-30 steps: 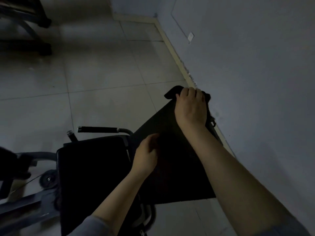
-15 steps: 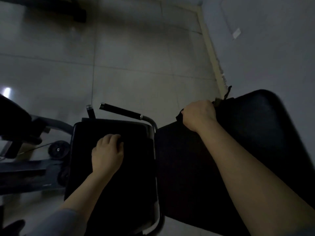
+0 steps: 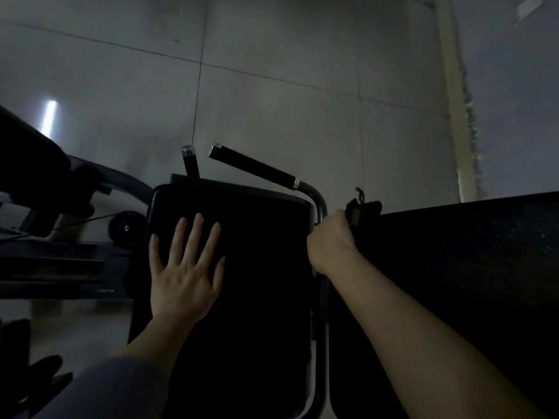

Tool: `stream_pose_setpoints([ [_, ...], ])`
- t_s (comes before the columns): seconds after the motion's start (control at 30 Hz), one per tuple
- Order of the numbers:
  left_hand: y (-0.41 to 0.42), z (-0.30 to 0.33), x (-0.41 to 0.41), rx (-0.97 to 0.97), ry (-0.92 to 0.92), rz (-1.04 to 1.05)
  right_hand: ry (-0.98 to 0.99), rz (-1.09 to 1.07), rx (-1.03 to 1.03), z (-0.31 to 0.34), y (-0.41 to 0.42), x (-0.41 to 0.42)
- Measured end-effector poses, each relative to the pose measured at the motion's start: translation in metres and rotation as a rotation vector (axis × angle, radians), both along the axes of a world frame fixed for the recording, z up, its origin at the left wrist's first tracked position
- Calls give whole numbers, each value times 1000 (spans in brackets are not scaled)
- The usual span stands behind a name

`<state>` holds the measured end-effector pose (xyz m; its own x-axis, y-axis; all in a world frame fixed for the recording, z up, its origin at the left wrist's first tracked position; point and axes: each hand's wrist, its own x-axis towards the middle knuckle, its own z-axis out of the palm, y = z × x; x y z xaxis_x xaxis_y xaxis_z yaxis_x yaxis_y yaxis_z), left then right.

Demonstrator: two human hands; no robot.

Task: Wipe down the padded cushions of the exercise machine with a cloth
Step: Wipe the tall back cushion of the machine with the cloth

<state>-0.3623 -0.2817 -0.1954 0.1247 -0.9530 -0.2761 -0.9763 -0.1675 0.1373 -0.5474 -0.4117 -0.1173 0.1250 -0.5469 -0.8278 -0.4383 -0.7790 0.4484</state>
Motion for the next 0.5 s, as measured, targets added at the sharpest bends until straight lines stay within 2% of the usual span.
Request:
stream_pose_setpoints([
  [0.07, 0, 2, -1, 12, 5, 6, -47, -38, 5, 7, -2, -5],
  [0.2, -1, 5, -1, 13, 9, 15, -244, -332, -147, 34, -22, -16],
  [0.33, -2, 8, -1, 44, -1, 1, -136, -579, -263, 91, -53, -42],
  [0.4, -2, 9, -1, 46, 5, 6, -48, -562, -308, 105, -56, -54],
  [0.5, -3, 8, -3, 44, -7, 15, -76, -416, -286, 93, -41, -47],
])
